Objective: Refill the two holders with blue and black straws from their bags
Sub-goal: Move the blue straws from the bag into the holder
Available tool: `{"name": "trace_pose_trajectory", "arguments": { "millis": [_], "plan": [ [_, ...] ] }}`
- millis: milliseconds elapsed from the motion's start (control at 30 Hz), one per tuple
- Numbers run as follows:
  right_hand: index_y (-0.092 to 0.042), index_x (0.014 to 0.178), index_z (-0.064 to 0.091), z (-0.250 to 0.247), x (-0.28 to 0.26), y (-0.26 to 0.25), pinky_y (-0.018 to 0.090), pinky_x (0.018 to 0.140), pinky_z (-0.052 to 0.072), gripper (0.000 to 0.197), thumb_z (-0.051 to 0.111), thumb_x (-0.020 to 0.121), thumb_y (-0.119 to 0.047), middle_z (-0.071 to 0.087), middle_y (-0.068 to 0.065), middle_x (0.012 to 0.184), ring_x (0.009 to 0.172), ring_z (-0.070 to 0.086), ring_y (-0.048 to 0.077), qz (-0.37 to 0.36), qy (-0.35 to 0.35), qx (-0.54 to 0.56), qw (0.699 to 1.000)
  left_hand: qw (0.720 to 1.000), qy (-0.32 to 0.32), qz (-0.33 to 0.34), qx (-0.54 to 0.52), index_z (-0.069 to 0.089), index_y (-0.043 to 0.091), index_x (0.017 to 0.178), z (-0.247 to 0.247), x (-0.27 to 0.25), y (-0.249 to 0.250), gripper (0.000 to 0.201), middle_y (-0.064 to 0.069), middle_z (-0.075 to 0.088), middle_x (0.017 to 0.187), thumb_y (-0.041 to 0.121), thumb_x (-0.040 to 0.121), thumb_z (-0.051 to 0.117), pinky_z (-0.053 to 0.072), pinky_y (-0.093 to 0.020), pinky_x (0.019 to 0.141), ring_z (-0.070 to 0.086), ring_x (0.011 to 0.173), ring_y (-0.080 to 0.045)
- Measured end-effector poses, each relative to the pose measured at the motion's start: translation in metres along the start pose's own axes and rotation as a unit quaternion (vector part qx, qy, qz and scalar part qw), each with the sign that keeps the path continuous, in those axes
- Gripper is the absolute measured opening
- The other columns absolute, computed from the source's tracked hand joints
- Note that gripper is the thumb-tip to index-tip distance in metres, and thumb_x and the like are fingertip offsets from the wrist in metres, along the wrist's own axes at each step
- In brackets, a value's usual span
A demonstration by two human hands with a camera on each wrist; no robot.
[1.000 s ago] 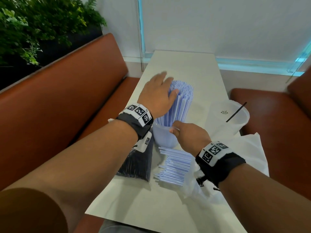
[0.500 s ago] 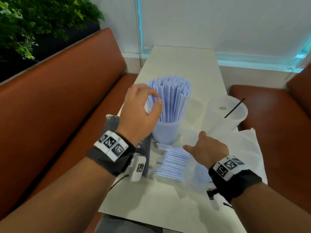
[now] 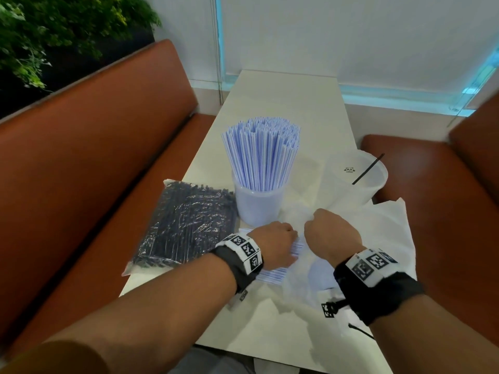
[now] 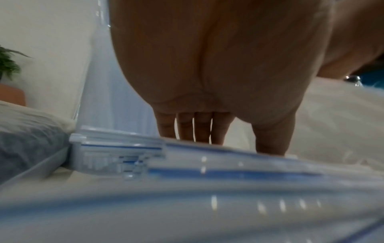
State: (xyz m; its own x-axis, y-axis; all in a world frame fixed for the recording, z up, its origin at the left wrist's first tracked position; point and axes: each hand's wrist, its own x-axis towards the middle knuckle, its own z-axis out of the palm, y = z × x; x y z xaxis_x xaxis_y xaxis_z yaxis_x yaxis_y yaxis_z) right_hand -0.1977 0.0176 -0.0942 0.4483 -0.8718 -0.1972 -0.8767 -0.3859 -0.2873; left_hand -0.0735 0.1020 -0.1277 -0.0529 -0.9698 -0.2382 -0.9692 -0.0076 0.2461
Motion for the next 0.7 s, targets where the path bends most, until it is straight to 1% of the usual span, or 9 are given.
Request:
{"name": "trace_pose_trajectory", "arguments": {
  "millis": [133,200,300,367,400,467,567,633,700],
  "plan": [
    [-0.022,0.073,0.038,-0.002,-0.001,0.001,0.030,0.071,0.037,0.026,0.047,0.097,-0.020,0.044,-0.008,0.074,0.080,0.052,0.024,-0.002,-0.008,0.019,1.000,1.000,0.012,0.004,0.013,0.061,0.003,0.109,0.007,0.008,-0.002,0.030,-0.014,0.057,0.111,0.030,0.098,0.052,0.039,-0.033,0.079,0.057,0.100,-0.034],
    [-0.023,0.072,0.037,-0.001,-0.002,0.003,0.030,0.072,0.037,0.027,0.046,0.097,-0.019,0.043,-0.008,0.074,0.082,0.055,0.025,-0.013,-0.015,0.012,1.000,1.000,0.012,-0.004,0.000,0.062,0.005,0.105,0.008,0.011,-0.001,0.028,-0.012,0.057,0.107,0.030,0.098,0.052,0.041,-0.034,0.076,0.057,0.098,-0.033],
    [-0.023,0.072,0.038,0.000,-0.001,0.003,0.030,0.073,0.038,0.026,0.045,0.097,-0.018,0.044,-0.008,0.075,0.083,0.054,0.025,-0.017,-0.027,0.010,0.999,1.000,0.013,-0.010,0.020,0.062,0.007,0.110,0.009,0.013,0.000,0.029,-0.009,0.057,0.109,0.031,0.100,0.050,0.047,-0.037,0.079,0.058,0.101,-0.030],
    [-0.022,0.074,0.041,-0.001,0.000,0.004,0.031,0.073,0.039,0.023,0.046,0.096,-0.020,0.047,-0.007,0.076,0.081,0.055,0.025,-0.007,-0.027,0.028,0.999,0.998,0.020,-0.016,0.052,0.059,0.010,0.117,0.006,0.013,0.001,0.028,-0.007,0.058,0.112,0.030,0.100,0.051,0.047,-0.037,0.075,0.058,0.102,-0.028],
    [-0.021,0.074,0.042,-0.002,0.001,0.003,0.031,0.073,0.039,0.022,0.047,0.095,-0.021,0.049,-0.006,0.076,0.081,0.056,0.025,-0.002,-0.027,0.032,0.999,0.997,0.026,-0.020,0.065,0.057,0.011,0.117,0.003,0.012,0.000,0.026,-0.006,0.059,0.110,0.029,0.099,0.052,0.044,-0.036,0.071,0.059,0.099,-0.028],
    [-0.021,0.076,0.042,-0.003,0.001,0.002,0.032,0.074,0.040,0.021,0.045,0.096,-0.021,0.051,-0.005,0.080,0.084,0.056,0.025,-0.008,-0.034,0.020,0.999,0.995,0.030,-0.027,0.093,0.054,0.013,0.113,-0.006,0.006,-0.005,0.020,-0.005,0.062,0.103,0.027,0.098,0.053,0.040,-0.034,0.064,0.060,0.085,-0.027],
    [-0.017,0.088,0.046,-0.005,0.000,0.002,0.036,0.072,0.043,0.013,0.039,0.097,-0.024,0.056,0.002,0.090,0.082,0.054,0.027,-0.018,-0.014,-0.006,1.000,0.990,0.021,-0.043,0.136,0.051,0.014,0.112,-0.022,-0.010,-0.022,0.016,-0.003,0.063,0.088,0.021,0.097,0.053,0.044,-0.034,0.059,0.056,0.070,-0.025],
    [-0.017,0.100,0.046,-0.004,0.002,0.004,0.039,0.070,0.047,0.012,0.037,0.097,-0.025,0.058,0.004,0.093,0.081,0.058,0.029,-0.022,-0.004,-0.002,1.000,0.986,0.026,-0.050,0.155,0.051,0.015,0.112,-0.033,-0.024,-0.038,0.017,0.000,0.059,0.081,0.018,0.096,0.054,0.051,-0.037,0.061,0.058,0.069,-0.025],
    [-0.020,0.109,0.044,-0.001,0.005,0.006,0.038,0.069,0.044,0.015,0.038,0.098,-0.028,0.059,0.000,0.088,0.076,0.058,0.024,-0.005,-0.010,0.038,0.999,0.984,0.030,-0.062,0.167,0.052,0.017,0.113,-0.042,-0.039,-0.058,0.019,-0.001,0.062,0.083,0.021,0.095,0.055,0.053,-0.038,0.063,0.062,0.071,-0.026]
  ]
}}
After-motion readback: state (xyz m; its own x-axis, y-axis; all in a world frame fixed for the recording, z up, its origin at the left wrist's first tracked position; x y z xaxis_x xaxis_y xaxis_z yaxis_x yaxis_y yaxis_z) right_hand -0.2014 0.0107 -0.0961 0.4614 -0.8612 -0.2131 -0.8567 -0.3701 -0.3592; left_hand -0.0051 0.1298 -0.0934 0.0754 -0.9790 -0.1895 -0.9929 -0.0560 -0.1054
